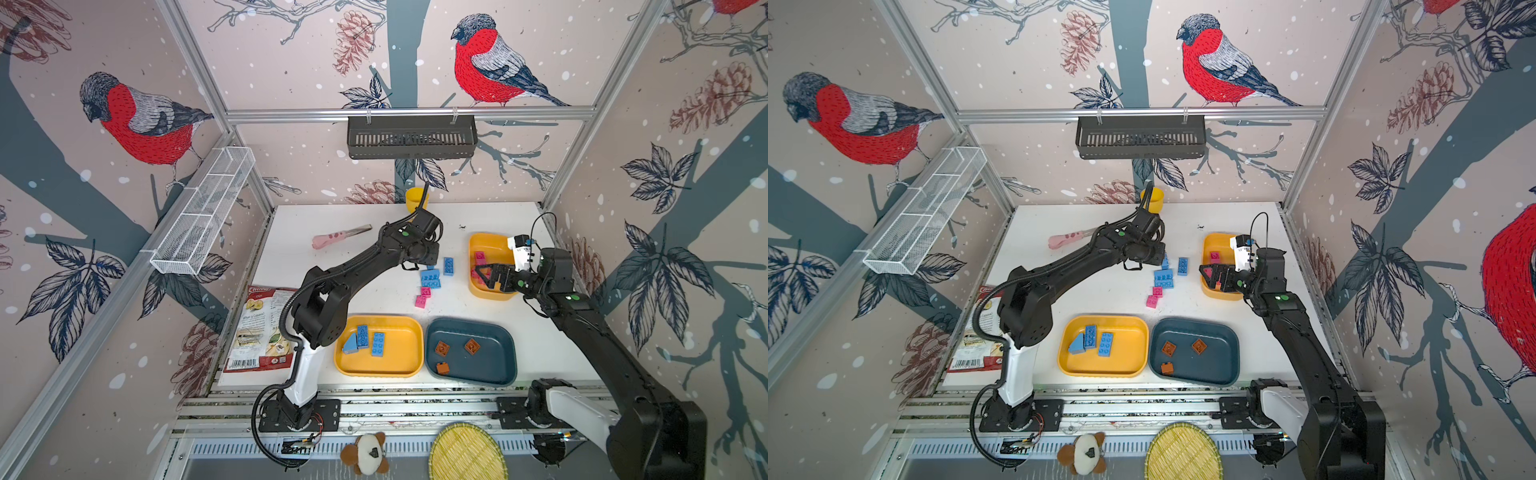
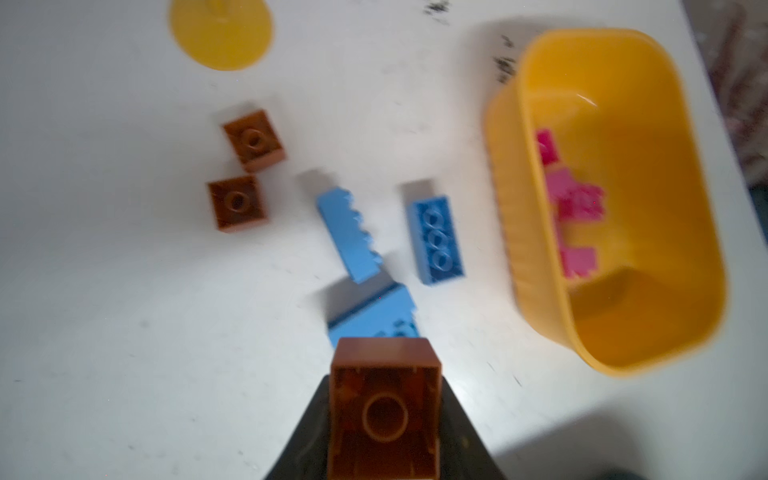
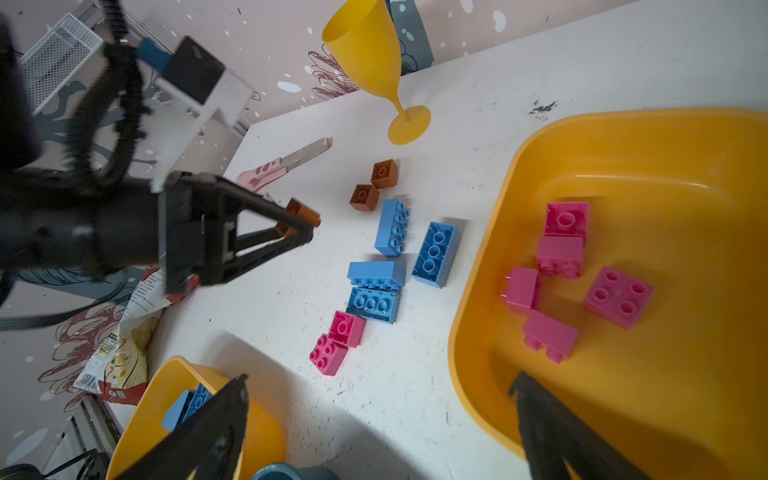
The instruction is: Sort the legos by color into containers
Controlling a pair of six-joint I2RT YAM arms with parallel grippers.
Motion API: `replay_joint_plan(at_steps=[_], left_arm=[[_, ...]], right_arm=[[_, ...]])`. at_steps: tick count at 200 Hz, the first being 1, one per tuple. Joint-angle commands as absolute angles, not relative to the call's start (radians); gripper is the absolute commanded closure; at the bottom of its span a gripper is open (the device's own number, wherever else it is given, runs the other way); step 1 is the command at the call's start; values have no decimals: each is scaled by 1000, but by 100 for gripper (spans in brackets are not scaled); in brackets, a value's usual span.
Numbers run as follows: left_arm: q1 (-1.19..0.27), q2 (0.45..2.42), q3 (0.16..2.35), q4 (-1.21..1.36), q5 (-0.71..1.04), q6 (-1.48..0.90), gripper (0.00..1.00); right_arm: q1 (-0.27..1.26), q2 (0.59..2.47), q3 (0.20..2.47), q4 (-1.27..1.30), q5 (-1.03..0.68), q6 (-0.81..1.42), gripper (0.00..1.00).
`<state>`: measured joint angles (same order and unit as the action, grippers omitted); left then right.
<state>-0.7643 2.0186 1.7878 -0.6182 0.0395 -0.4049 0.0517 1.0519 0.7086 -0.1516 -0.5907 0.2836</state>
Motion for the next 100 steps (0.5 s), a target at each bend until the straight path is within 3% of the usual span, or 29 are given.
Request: replay_joint_plan(at_steps=[1,72,100], left_arm=[[-821,1939,1712,-628,140,-338,73],[-1016,1765,1402,-493,320,-367,73],[-1026,1750,1316,-447,350,-384,64]], right_arm=[[39,1048,719,-161,-586,261,0],[19,1011,711,-181,-571,258,1],[21,1011,710,-182,-578,256,1]])
